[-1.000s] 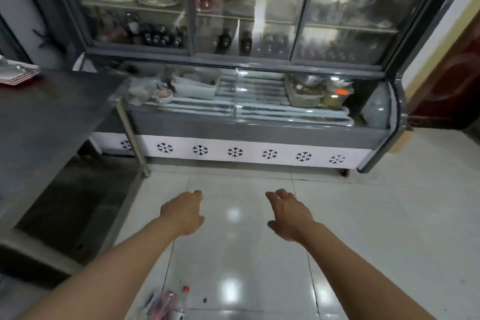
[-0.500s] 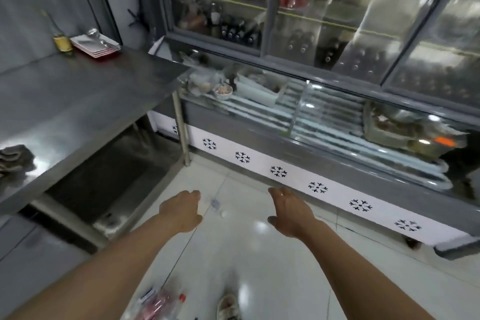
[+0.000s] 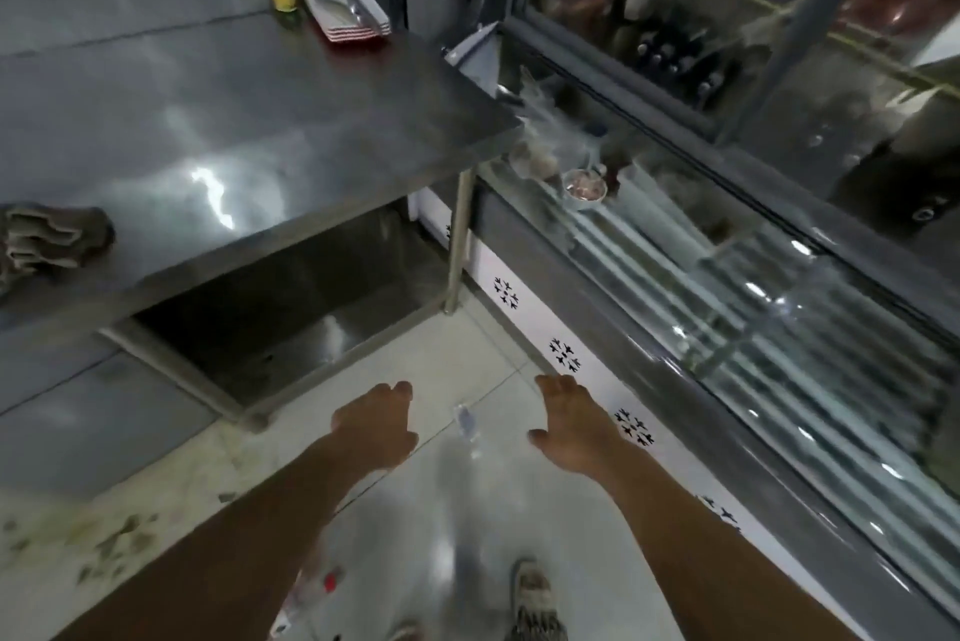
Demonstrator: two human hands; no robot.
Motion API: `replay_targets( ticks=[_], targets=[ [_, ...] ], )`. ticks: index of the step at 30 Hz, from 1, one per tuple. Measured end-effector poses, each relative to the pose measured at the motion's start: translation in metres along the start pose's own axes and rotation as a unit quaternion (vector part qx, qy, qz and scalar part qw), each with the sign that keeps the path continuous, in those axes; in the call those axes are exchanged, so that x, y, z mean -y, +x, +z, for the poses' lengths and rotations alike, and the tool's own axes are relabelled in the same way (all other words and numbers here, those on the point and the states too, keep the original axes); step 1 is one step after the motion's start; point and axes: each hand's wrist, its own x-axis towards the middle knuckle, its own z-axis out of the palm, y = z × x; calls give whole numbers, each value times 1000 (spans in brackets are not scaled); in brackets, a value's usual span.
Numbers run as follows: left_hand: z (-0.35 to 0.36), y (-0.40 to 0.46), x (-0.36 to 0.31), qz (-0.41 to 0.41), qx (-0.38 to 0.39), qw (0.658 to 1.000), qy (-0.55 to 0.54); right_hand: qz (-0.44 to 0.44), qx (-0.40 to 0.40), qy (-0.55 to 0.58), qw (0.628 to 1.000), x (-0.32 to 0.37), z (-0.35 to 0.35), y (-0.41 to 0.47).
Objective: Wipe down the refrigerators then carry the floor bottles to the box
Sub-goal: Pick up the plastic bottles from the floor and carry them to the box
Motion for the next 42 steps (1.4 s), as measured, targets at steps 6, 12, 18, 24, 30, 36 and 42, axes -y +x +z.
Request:
replay_targets(
  ticks=[6,12,18,24,30,36,42],
  targets=[
    [22,38,-6,-123,2,989,-87,-94,64,-52,992,-17,-7,100],
    [72,67,-27,-215,16,963,-159,-143,126,-50,980,-28,12,179],
    [148,116,-31,-273,19,937,-216,-153,160,-52,974,-42,87,242],
    [253,189,3,-308,-15,924,-227,-116,186,-47,975,-58,209,314],
    [379,273,46,-300,-35,929,-214,-78,141,-18,987,-83,342,402],
    [480,338,76,-301,-42,931,-200,-20,111,10,994,-105,451,477],
    [548,360,96,-296,-55,932,-202,26,63,-15,998,-113,518,512]
  ],
)
